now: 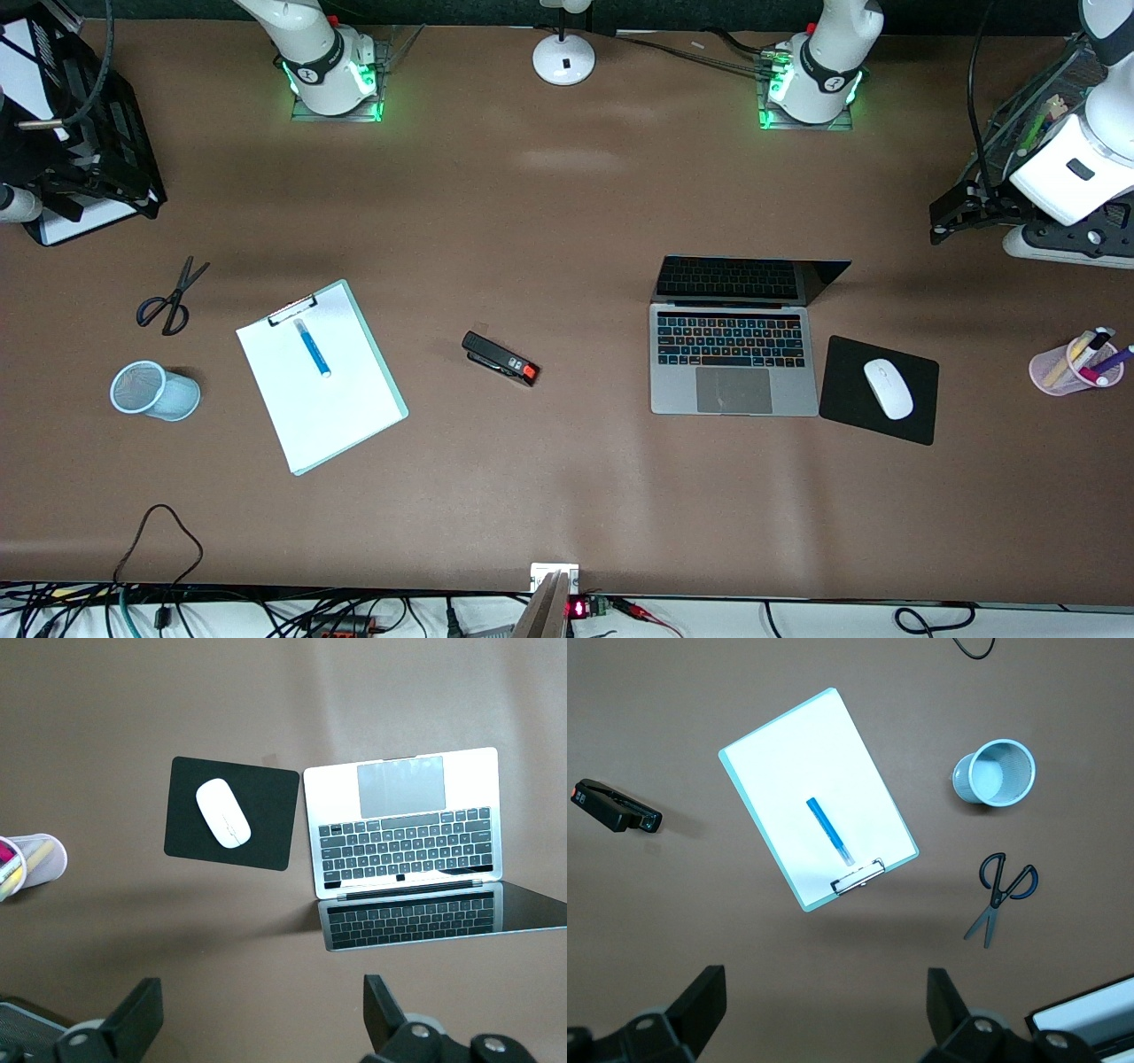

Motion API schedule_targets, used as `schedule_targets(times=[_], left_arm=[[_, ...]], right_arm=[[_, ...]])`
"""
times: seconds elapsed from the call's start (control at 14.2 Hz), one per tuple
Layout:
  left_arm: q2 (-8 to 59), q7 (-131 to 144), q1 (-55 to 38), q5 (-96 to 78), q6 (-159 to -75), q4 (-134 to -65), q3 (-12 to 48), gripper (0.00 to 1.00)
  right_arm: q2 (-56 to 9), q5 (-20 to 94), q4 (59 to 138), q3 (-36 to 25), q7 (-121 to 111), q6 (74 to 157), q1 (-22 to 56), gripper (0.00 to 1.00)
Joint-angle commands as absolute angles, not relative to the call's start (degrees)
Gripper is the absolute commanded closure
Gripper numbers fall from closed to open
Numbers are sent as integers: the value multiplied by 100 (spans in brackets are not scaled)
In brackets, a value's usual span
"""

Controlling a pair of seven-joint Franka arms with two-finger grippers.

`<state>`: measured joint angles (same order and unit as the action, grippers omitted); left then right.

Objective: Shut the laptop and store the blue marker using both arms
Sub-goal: 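Reach the right gripper toward the blue marker on the clipboard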

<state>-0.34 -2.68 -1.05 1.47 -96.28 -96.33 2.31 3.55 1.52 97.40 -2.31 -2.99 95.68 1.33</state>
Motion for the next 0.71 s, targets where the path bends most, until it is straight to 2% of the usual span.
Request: schedule_targets(times=[0.0,0.28,0.64], left_arm=[[-53,-316,-141,35,-9633,-9606,193,0],[-53,-308,-149,44,-9641,-9598,193,0],[131,-299,-158,79,-9589,-9598,193,0]], right_arm=[[396,88,9712,-211,-369,9536,97,0],[115,114,9694,-211,-378,9702,97,0],[-912,141,9756,-202,-448,10589,114,0]])
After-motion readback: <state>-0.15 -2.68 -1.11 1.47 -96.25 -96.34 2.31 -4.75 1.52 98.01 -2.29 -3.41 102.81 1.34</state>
